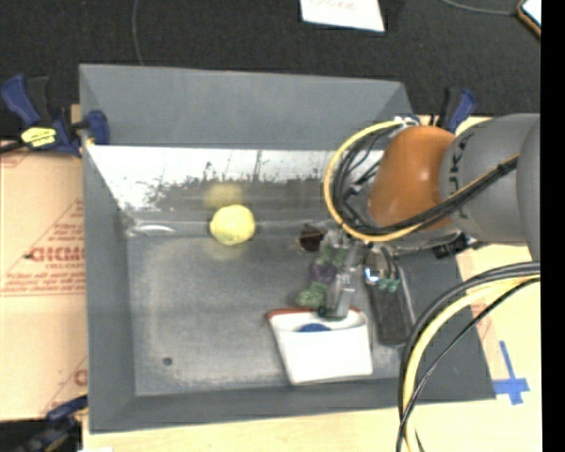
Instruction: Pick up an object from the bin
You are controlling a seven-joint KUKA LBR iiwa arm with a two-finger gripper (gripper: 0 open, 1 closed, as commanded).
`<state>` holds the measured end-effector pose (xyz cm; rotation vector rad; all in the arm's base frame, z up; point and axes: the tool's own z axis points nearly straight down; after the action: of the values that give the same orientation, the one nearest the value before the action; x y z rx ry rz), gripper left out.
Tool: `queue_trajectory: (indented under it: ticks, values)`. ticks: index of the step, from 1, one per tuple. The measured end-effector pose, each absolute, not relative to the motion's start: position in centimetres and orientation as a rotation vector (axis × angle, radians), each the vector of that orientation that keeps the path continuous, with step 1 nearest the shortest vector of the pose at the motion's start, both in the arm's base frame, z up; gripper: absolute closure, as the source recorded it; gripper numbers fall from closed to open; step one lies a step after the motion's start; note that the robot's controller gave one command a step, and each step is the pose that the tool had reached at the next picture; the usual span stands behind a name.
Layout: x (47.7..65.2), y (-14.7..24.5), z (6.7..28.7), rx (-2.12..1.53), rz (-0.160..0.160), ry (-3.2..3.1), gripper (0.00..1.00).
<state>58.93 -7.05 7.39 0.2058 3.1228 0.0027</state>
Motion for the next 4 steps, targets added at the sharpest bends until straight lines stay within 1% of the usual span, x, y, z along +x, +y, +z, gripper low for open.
queue_trajectory:
  ticks: [1, 2, 3, 4]
  values:
    - [60.8, -5.5, 7.5, 0.599, 0.004, 3.072, 0.00]
    - [57.2, -4.5, 7.5, 0.440, 0.002, 3.079, 0.00]
    - [59.2, -6.6, 7.3, 0.037, -0.003, 3.110, 0.00]
    - [60.8, -2.8, 7.3, 0.546, 0.000, 3.060, 0.00]
